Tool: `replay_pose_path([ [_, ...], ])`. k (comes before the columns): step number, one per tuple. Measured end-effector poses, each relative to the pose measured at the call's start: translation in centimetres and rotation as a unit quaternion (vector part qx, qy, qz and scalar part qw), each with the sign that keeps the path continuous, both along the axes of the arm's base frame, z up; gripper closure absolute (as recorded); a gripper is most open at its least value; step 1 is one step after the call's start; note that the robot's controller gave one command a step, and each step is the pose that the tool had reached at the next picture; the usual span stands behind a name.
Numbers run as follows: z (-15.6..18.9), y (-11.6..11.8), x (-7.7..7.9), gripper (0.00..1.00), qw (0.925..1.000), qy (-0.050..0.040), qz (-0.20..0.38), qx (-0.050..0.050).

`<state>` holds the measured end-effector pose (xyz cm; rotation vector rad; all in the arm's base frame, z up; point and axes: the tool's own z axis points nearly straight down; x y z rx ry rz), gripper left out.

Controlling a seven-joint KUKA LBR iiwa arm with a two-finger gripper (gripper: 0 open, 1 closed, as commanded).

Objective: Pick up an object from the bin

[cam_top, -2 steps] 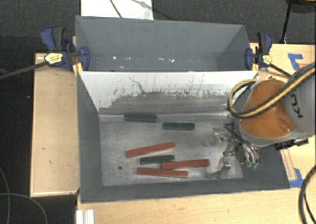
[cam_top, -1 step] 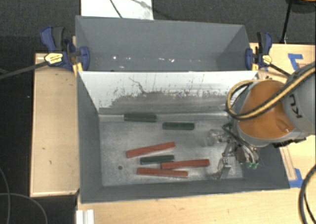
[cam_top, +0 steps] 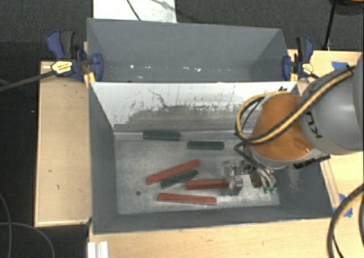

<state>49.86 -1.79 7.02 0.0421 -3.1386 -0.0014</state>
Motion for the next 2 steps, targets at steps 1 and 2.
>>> replay_pose_path([
  [1, 0.0, 0.0, 0.0, 1.00, 1.0000, 0.0000, 0.001, 0.000],
  [2, 17.3, 4.5, -0.9, 1.00, 1.0000, -0.0037, -0.007, 0.000],
])
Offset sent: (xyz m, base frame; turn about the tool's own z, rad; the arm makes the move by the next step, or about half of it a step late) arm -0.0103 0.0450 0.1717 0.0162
